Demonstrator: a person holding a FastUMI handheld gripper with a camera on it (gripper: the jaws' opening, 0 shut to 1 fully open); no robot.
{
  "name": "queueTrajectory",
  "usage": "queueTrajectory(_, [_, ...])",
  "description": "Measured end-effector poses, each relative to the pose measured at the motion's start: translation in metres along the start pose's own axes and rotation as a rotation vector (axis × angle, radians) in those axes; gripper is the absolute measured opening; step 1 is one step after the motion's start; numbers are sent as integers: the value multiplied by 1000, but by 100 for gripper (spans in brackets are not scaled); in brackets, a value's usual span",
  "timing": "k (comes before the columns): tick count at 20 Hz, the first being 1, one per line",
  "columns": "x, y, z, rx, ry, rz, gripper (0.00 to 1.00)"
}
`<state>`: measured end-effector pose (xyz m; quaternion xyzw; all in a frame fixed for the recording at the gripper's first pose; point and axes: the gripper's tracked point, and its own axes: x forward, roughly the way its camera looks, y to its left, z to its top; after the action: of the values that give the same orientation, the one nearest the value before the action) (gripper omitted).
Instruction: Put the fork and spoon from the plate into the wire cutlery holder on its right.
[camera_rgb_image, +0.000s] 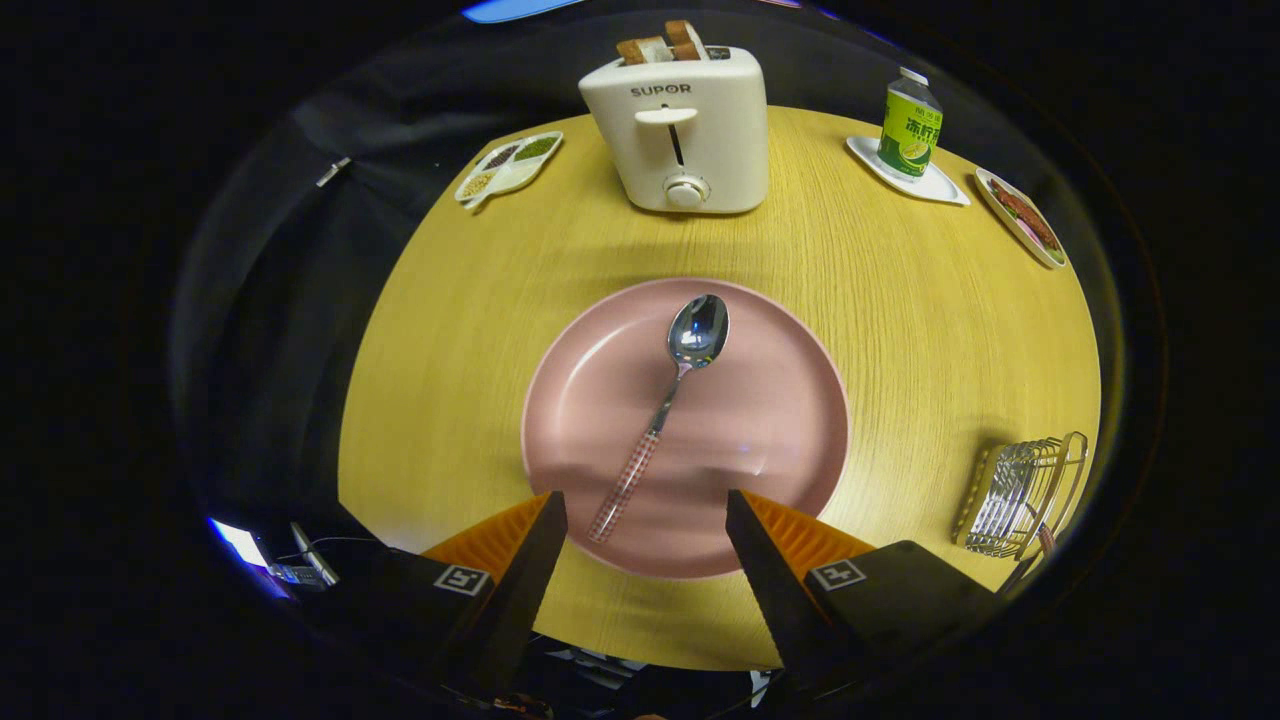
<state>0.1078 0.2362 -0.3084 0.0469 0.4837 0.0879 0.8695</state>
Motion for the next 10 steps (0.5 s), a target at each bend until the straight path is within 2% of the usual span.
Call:
queueTrajectory(4, [20, -2, -3, 11, 21, -61, 100])
queueTrajectory(7, [28, -4, -7, 11, 29, -76, 99])
queueTrajectory(9, [33, -5, -14, -10, 40, -89, 95])
queueTrajectory(10, [28, -4, -10, -16, 11, -98, 89])
